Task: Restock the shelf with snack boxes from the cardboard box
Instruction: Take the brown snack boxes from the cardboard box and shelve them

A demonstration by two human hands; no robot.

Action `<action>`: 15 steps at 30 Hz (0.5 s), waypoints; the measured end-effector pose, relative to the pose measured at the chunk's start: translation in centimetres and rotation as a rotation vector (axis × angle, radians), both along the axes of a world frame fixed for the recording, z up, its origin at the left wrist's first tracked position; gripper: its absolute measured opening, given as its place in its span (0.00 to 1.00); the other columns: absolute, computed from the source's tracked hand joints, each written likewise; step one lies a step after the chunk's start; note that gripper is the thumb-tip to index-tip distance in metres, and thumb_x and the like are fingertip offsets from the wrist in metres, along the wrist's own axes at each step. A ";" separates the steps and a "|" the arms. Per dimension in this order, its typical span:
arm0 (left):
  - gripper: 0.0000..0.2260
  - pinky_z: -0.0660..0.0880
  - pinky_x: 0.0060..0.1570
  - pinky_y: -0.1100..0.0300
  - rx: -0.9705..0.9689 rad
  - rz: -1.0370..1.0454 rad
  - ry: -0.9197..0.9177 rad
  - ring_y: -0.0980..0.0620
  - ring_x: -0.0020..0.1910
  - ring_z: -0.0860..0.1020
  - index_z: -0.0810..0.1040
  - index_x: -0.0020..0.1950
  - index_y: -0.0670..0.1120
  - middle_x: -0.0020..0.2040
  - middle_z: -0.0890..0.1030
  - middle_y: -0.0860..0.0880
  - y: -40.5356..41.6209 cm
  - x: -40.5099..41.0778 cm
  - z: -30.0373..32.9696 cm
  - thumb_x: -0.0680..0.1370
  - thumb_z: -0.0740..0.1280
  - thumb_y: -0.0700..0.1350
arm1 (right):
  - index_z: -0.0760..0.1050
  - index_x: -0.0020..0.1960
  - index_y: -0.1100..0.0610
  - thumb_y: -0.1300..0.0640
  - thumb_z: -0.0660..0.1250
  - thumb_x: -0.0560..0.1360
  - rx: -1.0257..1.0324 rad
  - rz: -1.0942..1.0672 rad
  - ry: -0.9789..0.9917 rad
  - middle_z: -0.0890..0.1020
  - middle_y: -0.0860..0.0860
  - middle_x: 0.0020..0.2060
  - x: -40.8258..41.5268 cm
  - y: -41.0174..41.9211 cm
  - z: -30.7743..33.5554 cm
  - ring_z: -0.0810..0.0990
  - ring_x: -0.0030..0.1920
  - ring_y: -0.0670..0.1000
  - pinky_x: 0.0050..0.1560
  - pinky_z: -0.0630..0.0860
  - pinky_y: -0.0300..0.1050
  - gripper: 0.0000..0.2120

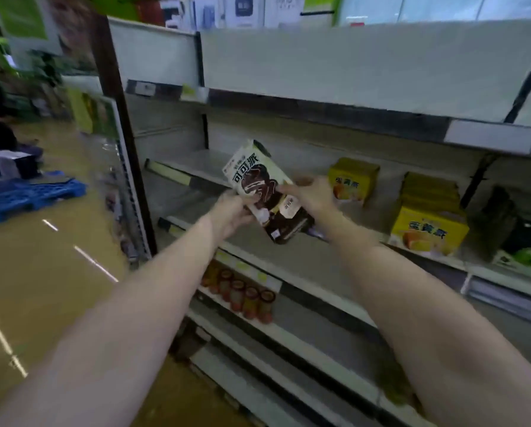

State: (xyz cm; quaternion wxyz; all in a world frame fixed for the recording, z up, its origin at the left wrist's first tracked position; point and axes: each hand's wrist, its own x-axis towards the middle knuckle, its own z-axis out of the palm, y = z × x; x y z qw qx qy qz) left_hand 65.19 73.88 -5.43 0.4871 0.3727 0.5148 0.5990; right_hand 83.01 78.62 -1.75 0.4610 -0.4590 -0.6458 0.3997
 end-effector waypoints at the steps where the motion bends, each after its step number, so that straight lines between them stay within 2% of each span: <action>1: 0.14 0.82 0.42 0.56 0.021 0.014 -0.004 0.48 0.43 0.84 0.76 0.62 0.42 0.51 0.84 0.43 0.9 -1.3 0.6 0.76 0.70 0.35 | 0.81 0.55 0.62 0.53 0.82 0.64 0.022 -0.040 0.000 0.84 0.55 0.50 -1.0 0.7 0.4 0.82 0.51 0.52 0.51 0.78 0.46 0.23; 3: 0.19 0.82 0.42 0.57 0.054 -0.010 0.022 0.48 0.46 0.83 0.74 0.66 0.41 0.56 0.83 0.42 2.2 -3.2 1.4 0.75 0.70 0.34 | 0.82 0.51 0.64 0.54 0.83 0.64 0.055 -0.087 -0.021 0.85 0.56 0.48 -2.3 1.5 1.3 0.81 0.47 0.50 0.48 0.76 0.45 0.22; 5: 0.19 0.81 0.39 0.62 0.066 -0.056 0.045 0.50 0.44 0.83 0.72 0.66 0.39 0.56 0.82 0.42 3.8 -4.9 1.8 0.76 0.69 0.33 | 0.81 0.56 0.63 0.54 0.82 0.65 0.087 -0.121 -0.026 0.83 0.52 0.49 -3.3 2.2 1.8 0.80 0.49 0.49 0.48 0.74 0.41 0.24; 8: 0.07 0.78 0.32 0.66 0.052 -0.098 -0.012 0.49 0.42 0.81 0.75 0.56 0.38 0.48 0.81 0.43 6.3 -6.5 2.5 0.78 0.65 0.34 | 0.80 0.60 0.62 0.54 0.81 0.67 0.118 -0.140 -0.077 0.83 0.52 0.52 -3.8 2.7 2.5 0.80 0.51 0.48 0.48 0.74 0.38 0.25; 9: 0.06 0.77 0.30 0.66 0.046 -0.095 -0.014 0.50 0.41 0.79 0.75 0.55 0.39 0.48 0.81 0.44 7.0 -6.6 2.8 0.79 0.65 0.35 | 0.80 0.60 0.62 0.54 0.80 0.68 0.123 -0.147 -0.099 0.83 0.52 0.51 -3.8 3.2 2.6 0.80 0.50 0.48 0.47 0.74 0.37 0.23; 12: 0.14 0.77 0.29 0.64 0.056 -0.059 -0.017 0.51 0.43 0.79 0.69 0.62 0.45 0.49 0.80 0.47 10.0 -7.2 3.7 0.78 0.67 0.39 | 0.80 0.59 0.60 0.52 0.79 0.69 0.116 -0.182 -0.138 0.83 0.50 0.50 -4.3 5.1 3.9 0.81 0.51 0.49 0.48 0.76 0.38 0.22; 15: 0.21 0.79 0.32 0.62 0.053 -0.100 -0.045 0.50 0.48 0.81 0.68 0.71 0.45 0.59 0.80 0.45 13.1 -8.3 4.4 0.78 0.66 0.41 | 0.79 0.61 0.58 0.53 0.80 0.68 0.137 -0.151 -0.186 0.81 0.48 0.53 -5.4 8.2 5.2 0.80 0.54 0.49 0.54 0.79 0.40 0.24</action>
